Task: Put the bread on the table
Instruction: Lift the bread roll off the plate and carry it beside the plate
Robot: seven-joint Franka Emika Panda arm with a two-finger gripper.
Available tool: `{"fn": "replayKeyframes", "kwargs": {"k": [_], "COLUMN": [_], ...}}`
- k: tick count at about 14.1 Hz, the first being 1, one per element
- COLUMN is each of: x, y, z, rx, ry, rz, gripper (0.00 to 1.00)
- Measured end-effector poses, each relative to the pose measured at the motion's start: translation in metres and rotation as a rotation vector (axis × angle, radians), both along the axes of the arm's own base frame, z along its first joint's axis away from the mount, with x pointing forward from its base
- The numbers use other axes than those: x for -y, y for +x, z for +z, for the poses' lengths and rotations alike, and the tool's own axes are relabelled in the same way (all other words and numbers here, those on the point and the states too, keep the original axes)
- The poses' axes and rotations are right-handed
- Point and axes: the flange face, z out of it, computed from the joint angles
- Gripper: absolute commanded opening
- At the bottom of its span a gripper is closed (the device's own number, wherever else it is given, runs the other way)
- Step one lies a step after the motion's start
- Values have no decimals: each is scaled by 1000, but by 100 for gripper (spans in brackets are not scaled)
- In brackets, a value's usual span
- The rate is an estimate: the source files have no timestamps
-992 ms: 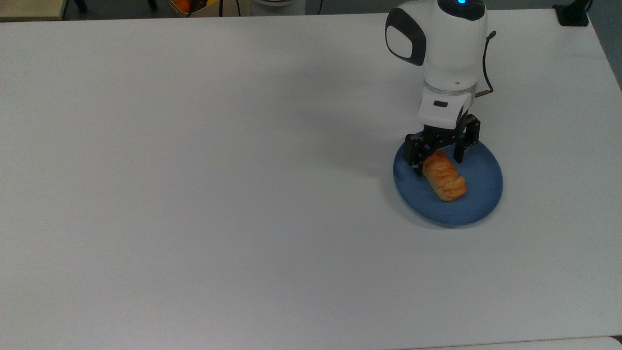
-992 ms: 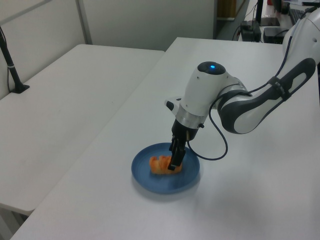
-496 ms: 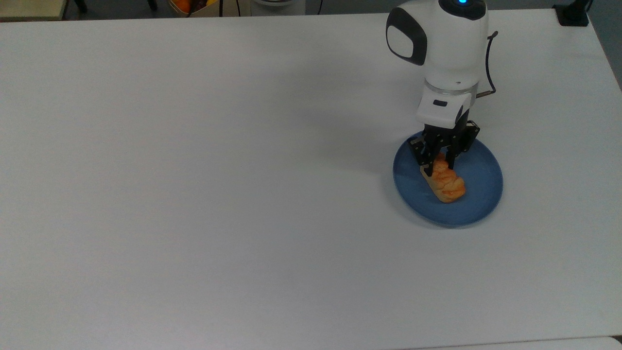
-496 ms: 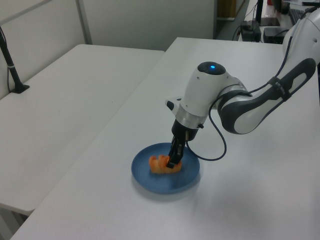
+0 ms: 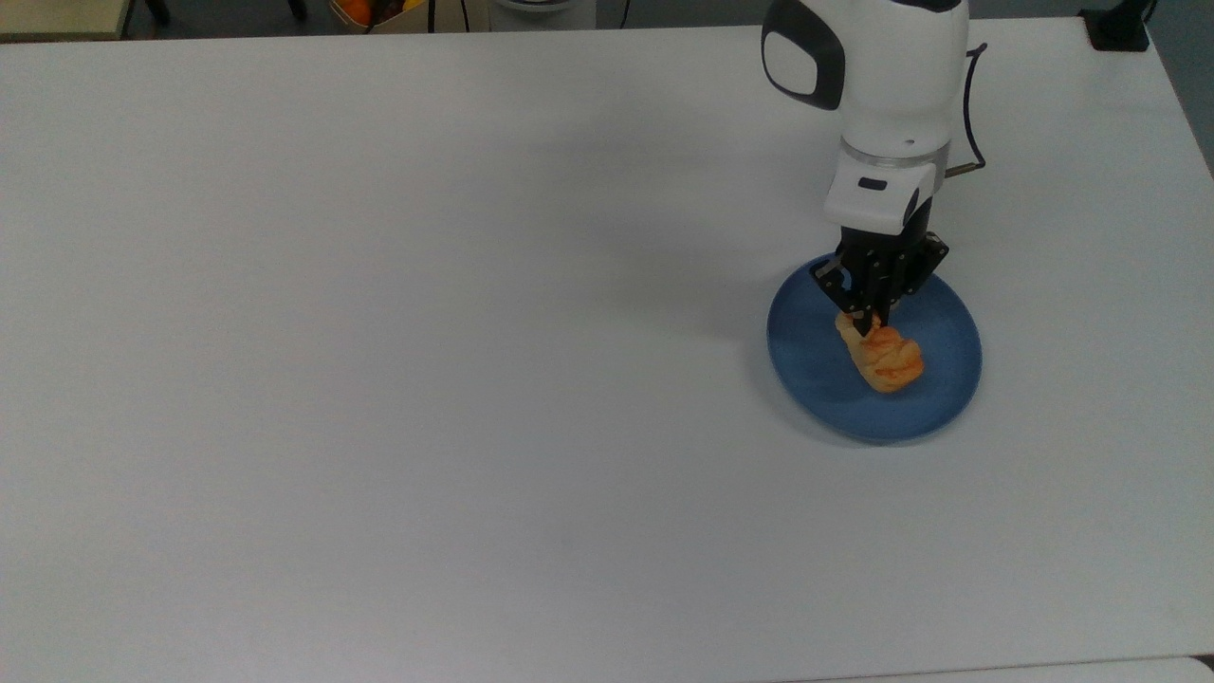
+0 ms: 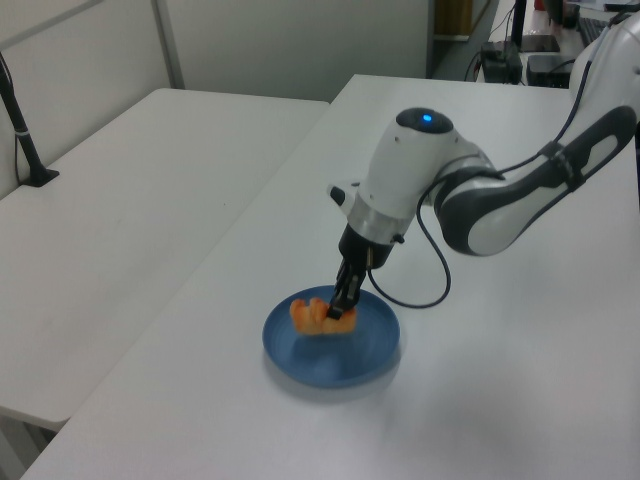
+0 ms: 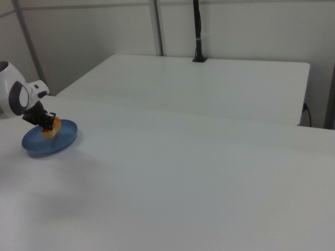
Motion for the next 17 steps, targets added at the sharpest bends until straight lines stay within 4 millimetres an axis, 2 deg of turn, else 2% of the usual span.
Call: {"fn": "replayKeyframes", "kwargs": {"k": [2,4,6,9,12,14,17], "x": [15,64,118,189,245,268,285], "y": [3,20,41,65,79,89,96], "z": [20,52,65,61,46,37,14], "rx": [-27,-51,-47,-53,-68,-37,-32], "ry": [-26,-48,-46,-56,-75,-58,-62], "rz": [-30,-109,-191,-291,-363,-390,-405], "gripper": [15,15,15,15,16,16,18]}}
